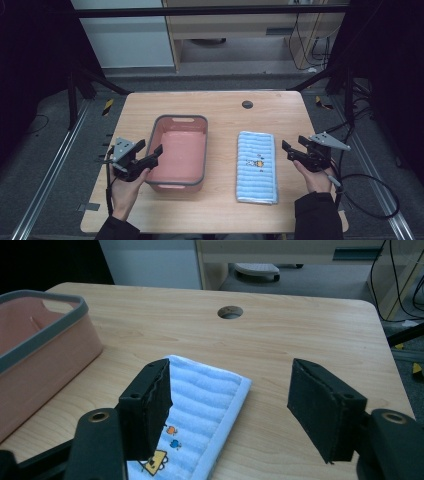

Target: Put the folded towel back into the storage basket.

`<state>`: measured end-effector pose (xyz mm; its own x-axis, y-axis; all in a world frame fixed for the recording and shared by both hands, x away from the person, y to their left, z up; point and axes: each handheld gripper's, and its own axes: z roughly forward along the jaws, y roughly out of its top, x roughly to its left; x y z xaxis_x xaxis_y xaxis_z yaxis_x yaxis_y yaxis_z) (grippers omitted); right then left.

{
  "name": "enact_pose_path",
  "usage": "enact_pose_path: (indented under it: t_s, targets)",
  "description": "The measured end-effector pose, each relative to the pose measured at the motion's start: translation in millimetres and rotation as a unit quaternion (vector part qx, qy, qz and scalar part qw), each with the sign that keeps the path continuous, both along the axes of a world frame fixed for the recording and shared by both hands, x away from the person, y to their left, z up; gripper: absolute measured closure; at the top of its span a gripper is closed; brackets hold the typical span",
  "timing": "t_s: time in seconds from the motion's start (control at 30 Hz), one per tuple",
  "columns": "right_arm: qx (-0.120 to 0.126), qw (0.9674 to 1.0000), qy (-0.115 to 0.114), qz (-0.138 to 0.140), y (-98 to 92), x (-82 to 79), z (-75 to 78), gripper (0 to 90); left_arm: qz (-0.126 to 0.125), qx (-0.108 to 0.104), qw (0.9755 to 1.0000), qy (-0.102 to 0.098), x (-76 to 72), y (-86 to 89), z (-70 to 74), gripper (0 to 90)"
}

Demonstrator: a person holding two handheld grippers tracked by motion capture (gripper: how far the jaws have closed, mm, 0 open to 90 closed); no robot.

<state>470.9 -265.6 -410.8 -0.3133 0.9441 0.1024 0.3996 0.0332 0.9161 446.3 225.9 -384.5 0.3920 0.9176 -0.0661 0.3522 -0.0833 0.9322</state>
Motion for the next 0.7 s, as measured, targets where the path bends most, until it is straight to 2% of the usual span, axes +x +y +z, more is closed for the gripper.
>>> enact_pose_path:
  t_s: [0.17, 0.2, 0.4, 0.57, 0.7]
  targets:
    - [-0.005, 1.0000, -0.004, 0.003, 3.4, 3.7, 6.8, 32.8, -0.017, 0.005, 0.9998, -0.003, 0.2, -22.5, 3.1, 33.6]
    - [-0.006, 1.0000, -0.006, 0.005, 3.9, 6.1, 10.1, 32.8, -0.023, 0.010, 0.9997, -0.004, -0.1, -31.2, 3.3, 33.6]
    - [-0.010, 0.9999, -0.013, -0.001, 6.1, 12.1, 17.1, 33.7, -0.043, 0.014, 0.9990, 0.002, 0.3, -52.8, -0.7, 33.7]
    - [-0.007, 0.9999, -0.012, 0.001, 7.9, 17.6, 17.9, 34.8, -0.063, 0.020, 0.9978, 0.008, -0.6, -76.3, -6.1, 34.1]
    - [-0.009, 0.9999, -0.010, 0.002, 9.4, 20.9, 16.9, 36.1, -0.075, 0.021, 0.9969, 0.010, -1.4, -87.4, -8.3, 34.4]
